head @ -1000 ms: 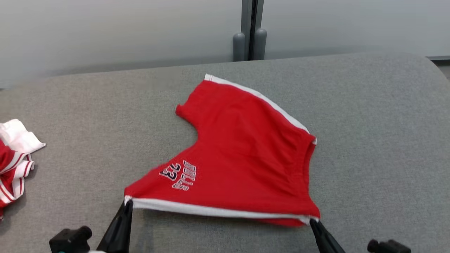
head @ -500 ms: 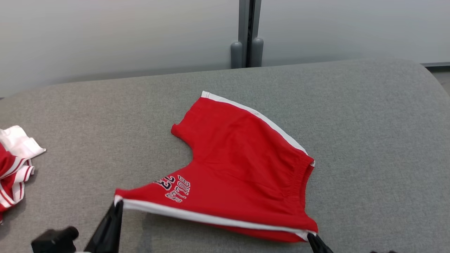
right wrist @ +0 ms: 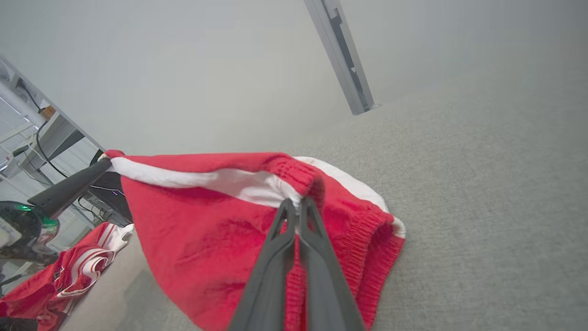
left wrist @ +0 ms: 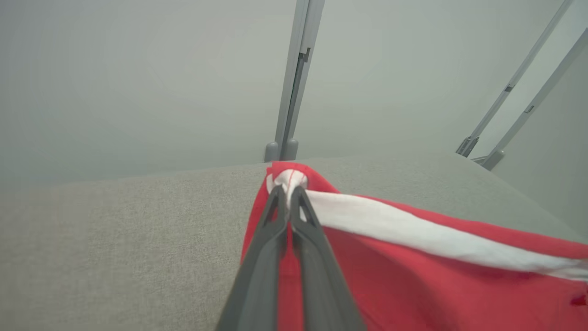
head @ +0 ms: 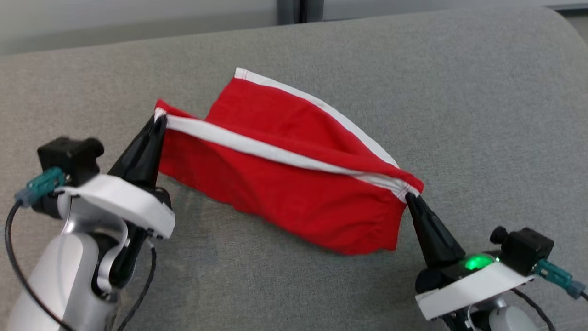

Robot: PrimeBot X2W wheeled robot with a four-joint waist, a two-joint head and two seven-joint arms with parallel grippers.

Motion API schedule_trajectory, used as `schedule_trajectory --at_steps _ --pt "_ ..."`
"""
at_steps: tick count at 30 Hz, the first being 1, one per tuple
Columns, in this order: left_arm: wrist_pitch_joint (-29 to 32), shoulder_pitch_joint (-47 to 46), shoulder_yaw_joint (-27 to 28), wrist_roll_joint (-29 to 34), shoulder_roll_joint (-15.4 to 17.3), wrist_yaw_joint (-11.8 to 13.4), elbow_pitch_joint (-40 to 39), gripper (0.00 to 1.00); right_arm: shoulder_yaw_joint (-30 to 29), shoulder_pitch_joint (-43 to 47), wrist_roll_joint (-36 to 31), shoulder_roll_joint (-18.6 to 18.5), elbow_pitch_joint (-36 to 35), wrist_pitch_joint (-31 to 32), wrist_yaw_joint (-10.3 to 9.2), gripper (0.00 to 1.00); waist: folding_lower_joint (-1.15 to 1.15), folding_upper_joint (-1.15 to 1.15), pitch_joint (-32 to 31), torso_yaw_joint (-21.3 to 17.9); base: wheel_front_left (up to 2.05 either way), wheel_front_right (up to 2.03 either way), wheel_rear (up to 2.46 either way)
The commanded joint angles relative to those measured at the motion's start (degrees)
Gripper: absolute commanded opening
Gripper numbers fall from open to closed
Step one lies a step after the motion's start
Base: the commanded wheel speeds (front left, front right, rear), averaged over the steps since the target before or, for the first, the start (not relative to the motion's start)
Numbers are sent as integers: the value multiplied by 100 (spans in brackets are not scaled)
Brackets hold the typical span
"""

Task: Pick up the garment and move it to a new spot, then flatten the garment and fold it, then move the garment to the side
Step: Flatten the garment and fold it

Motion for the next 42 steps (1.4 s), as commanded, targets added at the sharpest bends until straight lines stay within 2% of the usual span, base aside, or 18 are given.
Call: schedule_trajectory --at_steps 1,8,9,12,18,26,27,28,29,30,31,32,37,38,42 --pt "-11 -154 -12 33 -23 -42 68 0 -8 -97 24 -23 20 -75 1 0 0 0 374 -148 0 0 0" --pt "-18 -1890 -450 154 -439 -469 1562 0 -180 -814 233 -29 469 -343 1 0 0 0 991 -72 0 0 0" --pt "-64 -2348 -524 186 -571 -552 2012 0 -192 -997 335 -26 581 -398 1 0 0 0 1142 -86 0 0 0" --pt "-120 -2900 -587 212 -692 -639 2738 0 -165 -1320 438 -9 770 -482 1 0 0 0 1312 -135 0 0 0" --pt "-380 -3726 -690 237 -909 -782 3866 0 41 -1797 690 20 1087 -609 1 0 0 0 1545 -278 0 0 0" --pt "-717 -4311 -823 157 -1108 -910 5004 0 161 -2058 834 -27 1429 -754 0 0 0 0 1606 -385 0 0 0" --pt "-753 -4341 -833 126 -1116 -931 5114 11 179 -2072 852 -34 1460 -772 0 0 0 0 1602 -399 0 0 0" --pt "-789 -4375 -844 107 -1120 -950 5232 47 201 -2086 860 -44 1482 -777 0 0 0 0 1596 -408 0 0 0" --pt "-832 -4410 -862 79 -1120 -952 5320 100 211 -2095 853 -57 1505 -785 0 10 0 0 1589 -418 0 0 0" --pt "-909 -4430 -880 70 -1112 -961 5399 100 228 -2095 852 -67 1518 -802 2 62 0 0 1569 -423 0 0 0" --pt "-990 -4421 -895 65 -1115 -972 5458 100 242 -2070 837 -86 1542 -815 1 97 0 0 1542 -423 0 0 0" --pt "-1098 -4388 -920 66 -1108 -980 5507 100 239 -2026 785 -120 1583 -831 1 100 0 0 1508 -420 0 0 0" --pt "-1851 -3956 -971 14 -1067 -999 5512 100 183 -1799 496 -195 1587 -892 1 100 0 0 1259 -372 0 0 0" --pt "-1851 -3956 -971 14 -1067 -999 5512 100 183 -1799 496 -195 1587 -892 1 100 0 0 1259 -372 0 0 0" --pt "-2266 -3561 -947 168 -964 -918 5175 100 -86 -1523 -16 -246 1433 -926 1 100 0 0 1053 -246 0 0 0"
